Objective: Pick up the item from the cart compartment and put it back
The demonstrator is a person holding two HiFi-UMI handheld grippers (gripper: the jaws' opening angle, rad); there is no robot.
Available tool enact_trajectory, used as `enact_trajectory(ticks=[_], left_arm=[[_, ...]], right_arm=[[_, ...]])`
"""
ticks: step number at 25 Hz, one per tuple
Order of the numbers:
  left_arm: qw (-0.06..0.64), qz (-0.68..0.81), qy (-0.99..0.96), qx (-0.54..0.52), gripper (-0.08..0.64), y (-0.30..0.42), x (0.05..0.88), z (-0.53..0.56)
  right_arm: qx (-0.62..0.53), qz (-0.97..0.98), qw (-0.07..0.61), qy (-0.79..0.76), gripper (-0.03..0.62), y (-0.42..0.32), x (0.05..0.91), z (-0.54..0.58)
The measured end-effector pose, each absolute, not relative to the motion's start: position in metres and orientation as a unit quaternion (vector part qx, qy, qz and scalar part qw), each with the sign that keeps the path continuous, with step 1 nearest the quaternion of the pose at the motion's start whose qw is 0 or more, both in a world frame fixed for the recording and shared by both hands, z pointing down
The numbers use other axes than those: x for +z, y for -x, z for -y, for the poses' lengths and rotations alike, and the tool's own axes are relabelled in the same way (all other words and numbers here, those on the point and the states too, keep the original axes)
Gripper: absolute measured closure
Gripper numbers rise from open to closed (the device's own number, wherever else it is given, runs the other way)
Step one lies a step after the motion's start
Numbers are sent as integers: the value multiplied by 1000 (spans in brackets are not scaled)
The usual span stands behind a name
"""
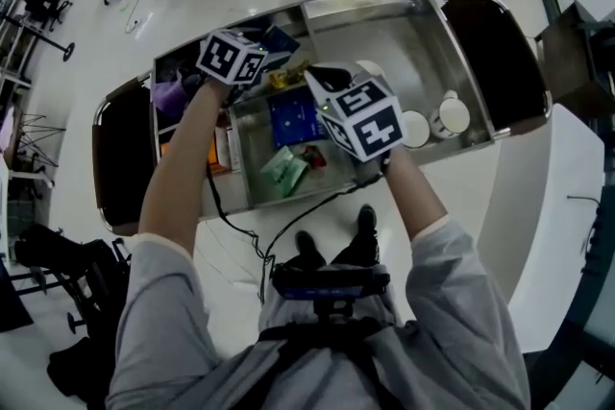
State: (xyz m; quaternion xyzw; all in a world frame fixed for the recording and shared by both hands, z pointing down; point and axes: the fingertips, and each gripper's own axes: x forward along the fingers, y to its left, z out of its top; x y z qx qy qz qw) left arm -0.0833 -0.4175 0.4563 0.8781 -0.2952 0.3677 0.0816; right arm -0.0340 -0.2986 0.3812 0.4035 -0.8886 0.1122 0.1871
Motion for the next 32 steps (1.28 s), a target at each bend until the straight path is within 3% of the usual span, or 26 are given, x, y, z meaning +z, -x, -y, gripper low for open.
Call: enact_trajectory(ticks=[25, 32], left_arm=[[132, 289, -851, 418, 215, 73, 523, 460], [135, 291, -850, 418, 162, 75, 524, 459]], right_arm=[[127, 888, 176, -407, 583, 31, 390, 304], [137, 886, 172, -407, 583, 27, 392, 304]])
